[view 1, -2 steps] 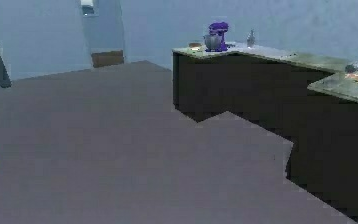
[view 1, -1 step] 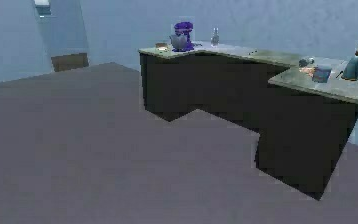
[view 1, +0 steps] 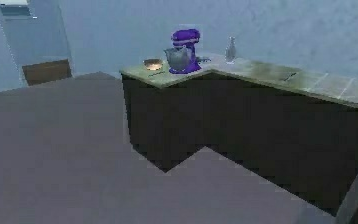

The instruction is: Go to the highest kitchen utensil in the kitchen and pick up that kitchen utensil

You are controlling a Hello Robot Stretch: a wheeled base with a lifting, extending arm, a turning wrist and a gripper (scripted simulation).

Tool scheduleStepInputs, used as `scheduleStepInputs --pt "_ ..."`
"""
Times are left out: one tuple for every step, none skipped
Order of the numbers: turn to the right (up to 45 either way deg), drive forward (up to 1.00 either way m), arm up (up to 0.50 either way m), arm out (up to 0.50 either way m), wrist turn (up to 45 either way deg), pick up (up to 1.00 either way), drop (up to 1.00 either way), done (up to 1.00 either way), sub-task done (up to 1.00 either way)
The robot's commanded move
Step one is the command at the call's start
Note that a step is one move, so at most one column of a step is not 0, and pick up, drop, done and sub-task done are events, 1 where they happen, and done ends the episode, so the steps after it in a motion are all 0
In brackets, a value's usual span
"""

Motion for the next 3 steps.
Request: scheduleStepInputs --pt "6.0 0.00 0.00 0.00 0.0 0.00 0.00 0.00 0.00" --pt "0.0 0.65 0.00 0.00 0.0 0.00 0.00 0.00 0.00" --pt "-12.0 0.00 0.00 0.00 0.0 0.00 0.00 0.00 0.00"
